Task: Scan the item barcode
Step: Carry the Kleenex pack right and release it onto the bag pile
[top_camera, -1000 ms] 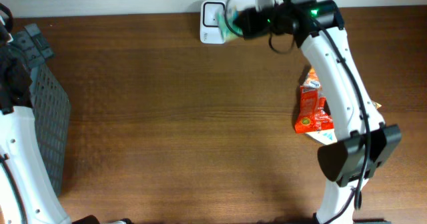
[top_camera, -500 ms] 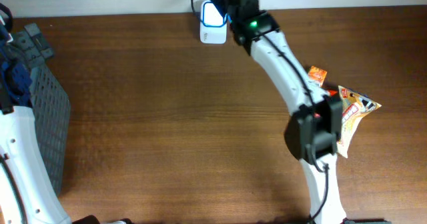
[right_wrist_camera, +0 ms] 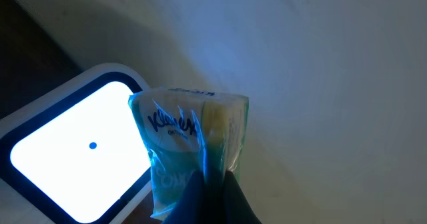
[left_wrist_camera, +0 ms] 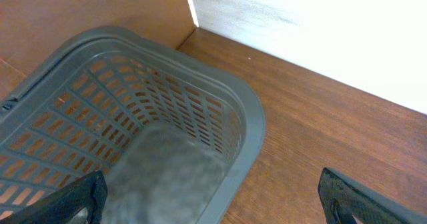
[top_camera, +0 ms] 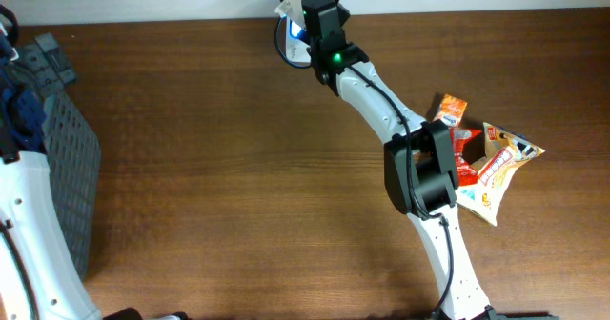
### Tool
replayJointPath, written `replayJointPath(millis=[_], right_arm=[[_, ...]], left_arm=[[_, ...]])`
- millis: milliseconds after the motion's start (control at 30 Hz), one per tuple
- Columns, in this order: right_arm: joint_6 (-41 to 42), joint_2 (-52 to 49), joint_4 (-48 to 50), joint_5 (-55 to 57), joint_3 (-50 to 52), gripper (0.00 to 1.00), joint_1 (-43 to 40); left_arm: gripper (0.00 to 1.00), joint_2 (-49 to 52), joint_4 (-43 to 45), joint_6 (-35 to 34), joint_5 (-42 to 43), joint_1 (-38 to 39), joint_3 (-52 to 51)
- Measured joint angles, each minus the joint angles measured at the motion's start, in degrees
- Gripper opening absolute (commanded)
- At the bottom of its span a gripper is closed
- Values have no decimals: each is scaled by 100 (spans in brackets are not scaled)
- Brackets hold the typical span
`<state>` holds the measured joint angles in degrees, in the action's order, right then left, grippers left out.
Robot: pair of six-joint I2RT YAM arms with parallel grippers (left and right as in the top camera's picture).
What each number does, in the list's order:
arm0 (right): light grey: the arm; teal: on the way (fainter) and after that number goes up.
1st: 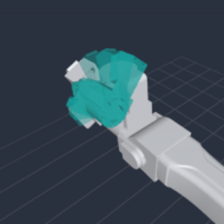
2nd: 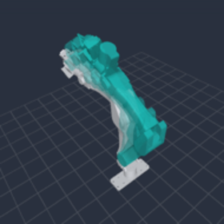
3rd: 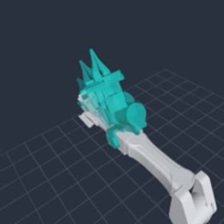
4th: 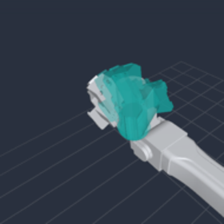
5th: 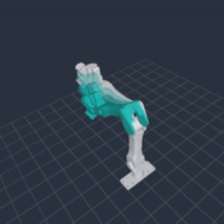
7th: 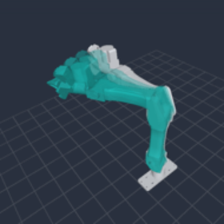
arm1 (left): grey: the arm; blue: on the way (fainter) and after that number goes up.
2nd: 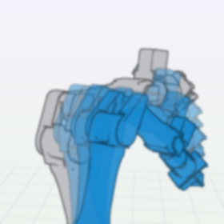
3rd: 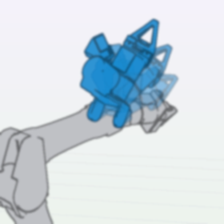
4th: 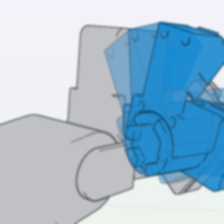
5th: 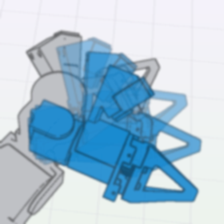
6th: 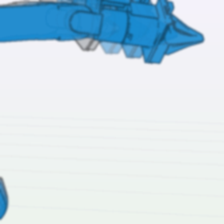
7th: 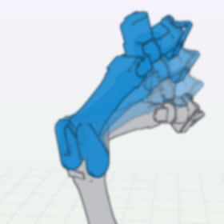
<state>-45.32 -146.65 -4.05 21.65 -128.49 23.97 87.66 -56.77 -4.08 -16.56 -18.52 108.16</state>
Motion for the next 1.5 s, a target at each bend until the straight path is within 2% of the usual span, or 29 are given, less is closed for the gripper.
replayJointPath(millis=[567, 767, 900, 1067, 1167, 1267, 1400, 1500], right_arm=[[-4, 0, -225, -28, -2, 4, 63], [835, 170, -1169, -601, 9, 4, 63], [1770, 839, -2138, -1386, 31, 4, 63], [3185, 2291, -3432, -2728, 28, 4, 17], [3858, 3182, -5204, -3257, -59, 4, -173], [4135, 3679, -6467, -3451, -70, 4, -640], [4310, 3779, -8056, -3504, -28, 4, -1532], [4380, 3757, -8428, -3451, 380, 4, -2199]], left_arm=[[99, 0, 0, 0, 2, 0, 0], [99, 0, 0, 0, 2, 0, 0], [99, 0, 2, 0, 0, 0, 0], [99, 0, -2, 0, 0, 0, 0], [99, 0, -2, 0, 2, 0, 0], [99, 0, 2, 0, 0, 0, 0], [99, 0, -2, 0, 2, 0, 0], [99, 0, -2, 0, 2, 2, 0]])
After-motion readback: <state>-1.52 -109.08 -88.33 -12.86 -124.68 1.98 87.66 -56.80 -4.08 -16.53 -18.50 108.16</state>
